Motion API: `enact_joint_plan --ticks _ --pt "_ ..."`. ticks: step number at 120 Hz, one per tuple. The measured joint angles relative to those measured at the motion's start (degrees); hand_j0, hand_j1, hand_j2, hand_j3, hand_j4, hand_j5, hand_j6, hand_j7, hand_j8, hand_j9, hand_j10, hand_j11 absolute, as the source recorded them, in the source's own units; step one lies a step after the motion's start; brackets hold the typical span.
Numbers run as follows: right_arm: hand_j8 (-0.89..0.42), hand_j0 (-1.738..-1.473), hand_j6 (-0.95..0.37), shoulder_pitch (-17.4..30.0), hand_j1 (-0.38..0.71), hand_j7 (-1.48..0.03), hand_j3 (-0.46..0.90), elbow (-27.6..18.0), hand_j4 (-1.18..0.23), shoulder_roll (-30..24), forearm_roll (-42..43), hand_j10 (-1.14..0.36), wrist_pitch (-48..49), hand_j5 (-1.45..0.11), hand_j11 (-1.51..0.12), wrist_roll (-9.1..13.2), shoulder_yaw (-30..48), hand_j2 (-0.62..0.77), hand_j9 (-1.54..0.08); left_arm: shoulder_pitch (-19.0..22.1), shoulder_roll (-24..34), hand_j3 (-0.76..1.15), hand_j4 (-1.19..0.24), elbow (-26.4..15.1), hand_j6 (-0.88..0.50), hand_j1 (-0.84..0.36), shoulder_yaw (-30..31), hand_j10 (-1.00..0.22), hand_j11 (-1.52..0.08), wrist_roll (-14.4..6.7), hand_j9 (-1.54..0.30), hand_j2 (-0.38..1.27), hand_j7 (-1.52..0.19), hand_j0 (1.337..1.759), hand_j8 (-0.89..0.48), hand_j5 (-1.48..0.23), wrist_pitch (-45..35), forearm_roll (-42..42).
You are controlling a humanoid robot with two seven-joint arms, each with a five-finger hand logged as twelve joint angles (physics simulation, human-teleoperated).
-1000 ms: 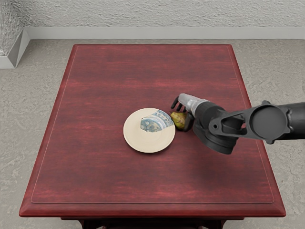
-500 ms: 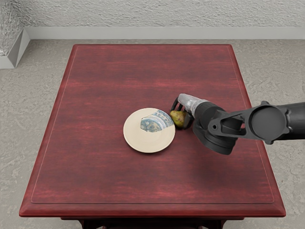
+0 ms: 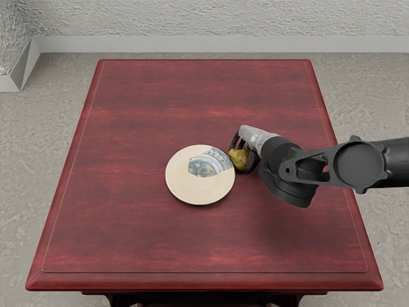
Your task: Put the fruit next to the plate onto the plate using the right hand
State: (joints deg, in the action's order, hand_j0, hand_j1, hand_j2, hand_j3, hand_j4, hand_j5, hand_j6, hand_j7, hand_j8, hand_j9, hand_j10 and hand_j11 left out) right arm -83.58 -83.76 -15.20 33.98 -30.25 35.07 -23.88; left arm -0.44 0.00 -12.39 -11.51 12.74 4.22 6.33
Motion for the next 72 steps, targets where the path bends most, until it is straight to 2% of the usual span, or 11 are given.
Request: enact_joint_plan --ticks 72 --pt "-0.45 -1.655 -0.49 0.13 0.26 -0.81 0.00 0.00 -0.61 -0.17 0.97 -0.62 -0.08 -0.82 -0.82 -0.04 0.07 0.24 -0.82 0.00 0.00 0.00 -0.01 0.00 -0.01 0.34 0.00 -0.01 -0.01 0.00 -0.01 0.00 -0.01 1.658 -0.01 -0.01 0.00 0.00"
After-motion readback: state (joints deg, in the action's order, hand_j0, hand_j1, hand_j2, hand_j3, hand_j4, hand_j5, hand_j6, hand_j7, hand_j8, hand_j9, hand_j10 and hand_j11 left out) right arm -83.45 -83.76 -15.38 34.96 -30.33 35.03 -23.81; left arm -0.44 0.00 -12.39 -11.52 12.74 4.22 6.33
